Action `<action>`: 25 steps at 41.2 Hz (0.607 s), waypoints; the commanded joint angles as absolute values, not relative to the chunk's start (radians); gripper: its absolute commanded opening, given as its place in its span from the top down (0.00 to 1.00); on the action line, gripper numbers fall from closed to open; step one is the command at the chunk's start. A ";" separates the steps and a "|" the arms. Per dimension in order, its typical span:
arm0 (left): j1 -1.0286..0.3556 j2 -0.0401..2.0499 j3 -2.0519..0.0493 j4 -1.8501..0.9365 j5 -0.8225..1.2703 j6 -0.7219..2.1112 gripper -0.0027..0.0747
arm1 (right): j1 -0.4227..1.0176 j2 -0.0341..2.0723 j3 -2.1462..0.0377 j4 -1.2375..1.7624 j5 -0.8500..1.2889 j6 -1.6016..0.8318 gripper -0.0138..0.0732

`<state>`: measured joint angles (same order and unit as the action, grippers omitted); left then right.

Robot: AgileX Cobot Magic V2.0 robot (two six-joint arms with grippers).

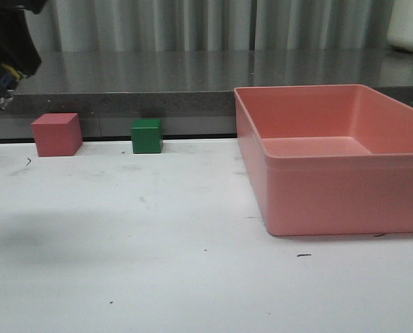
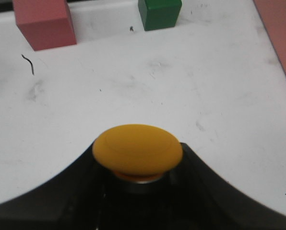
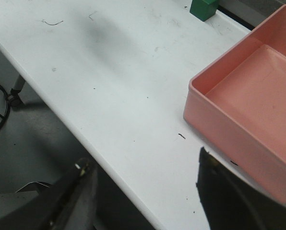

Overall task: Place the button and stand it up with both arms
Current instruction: 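Lift the switch with the left gripper and rotate it cap-up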

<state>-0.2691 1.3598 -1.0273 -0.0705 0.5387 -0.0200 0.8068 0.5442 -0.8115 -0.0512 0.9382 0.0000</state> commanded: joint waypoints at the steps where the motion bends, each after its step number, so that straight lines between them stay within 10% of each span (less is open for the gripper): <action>1: -0.264 1.234 -0.915 -0.075 0.311 -0.012 0.68 | 0.807 0.548 -0.838 -0.057 0.878 -0.009 0.29; 25: -0.264 1.214 -0.315 -0.059 -0.749 -0.012 0.68 | 0.807 0.548 -0.838 -0.057 0.878 -0.009 0.29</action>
<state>-0.2668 1.1877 -0.3043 -0.0611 -0.5257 -0.0145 0.8068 0.5442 -0.8115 -0.0512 0.9399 0.0000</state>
